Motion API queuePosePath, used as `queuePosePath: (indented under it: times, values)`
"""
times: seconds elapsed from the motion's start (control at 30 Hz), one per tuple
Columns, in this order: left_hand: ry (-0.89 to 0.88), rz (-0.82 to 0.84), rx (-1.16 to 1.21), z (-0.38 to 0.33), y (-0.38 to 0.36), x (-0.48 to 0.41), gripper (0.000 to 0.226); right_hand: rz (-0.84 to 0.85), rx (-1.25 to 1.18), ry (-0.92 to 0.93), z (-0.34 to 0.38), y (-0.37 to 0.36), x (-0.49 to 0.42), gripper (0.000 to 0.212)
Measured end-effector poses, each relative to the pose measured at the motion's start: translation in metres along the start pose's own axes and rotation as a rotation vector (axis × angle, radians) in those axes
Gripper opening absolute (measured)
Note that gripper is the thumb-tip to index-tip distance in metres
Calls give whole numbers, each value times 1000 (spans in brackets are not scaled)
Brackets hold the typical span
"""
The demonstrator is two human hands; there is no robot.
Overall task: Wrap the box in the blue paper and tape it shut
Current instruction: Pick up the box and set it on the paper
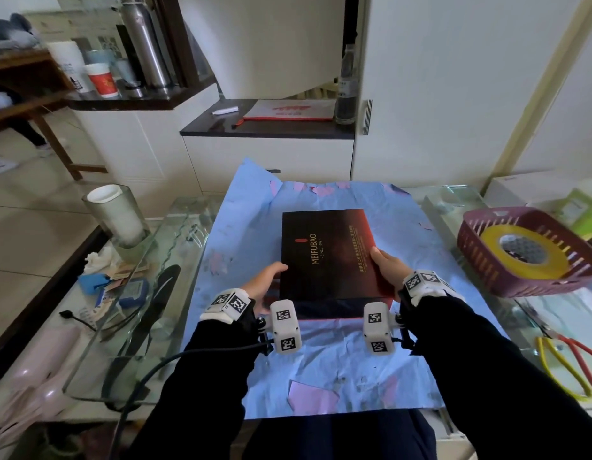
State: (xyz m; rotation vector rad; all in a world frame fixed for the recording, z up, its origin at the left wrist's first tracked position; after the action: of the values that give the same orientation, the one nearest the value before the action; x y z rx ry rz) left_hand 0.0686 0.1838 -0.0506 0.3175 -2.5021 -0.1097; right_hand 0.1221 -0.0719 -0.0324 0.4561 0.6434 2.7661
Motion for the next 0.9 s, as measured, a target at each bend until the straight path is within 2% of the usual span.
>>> queuePosePath:
  times: [0.13,0.43,0.67,0.77,0.9]
  values:
    - [-17,-1,0,-2,-7,4,24,8,65,39,-1,7,2,49]
    - [-74,70,-22,-18,-48,18,23,-139,194,83,9,55,2,41]
    - [-174,-57,-57,-39,-39,7,42,-198,466,225,22,58,9,66]
    - [-198,-82,-77,-50,-42,5,40,-191,540,256,27,54,9,68]
    - [-292,-136,-116,-64,-45,9,19,-141,614,326,30,42,17,64]
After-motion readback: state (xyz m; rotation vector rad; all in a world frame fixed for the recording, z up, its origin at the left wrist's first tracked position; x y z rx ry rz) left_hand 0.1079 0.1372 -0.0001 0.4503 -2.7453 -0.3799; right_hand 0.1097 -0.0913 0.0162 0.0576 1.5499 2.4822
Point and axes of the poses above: each hand's wrist, its own x-axis away from the middle knuckle, its own y-axis out of the back of the hand, z = x × y, the point moved 10 cm from there along -x, towards the middle knuckle, and after that the axes turned 12 degrees about -z, right-handed, at the moved point
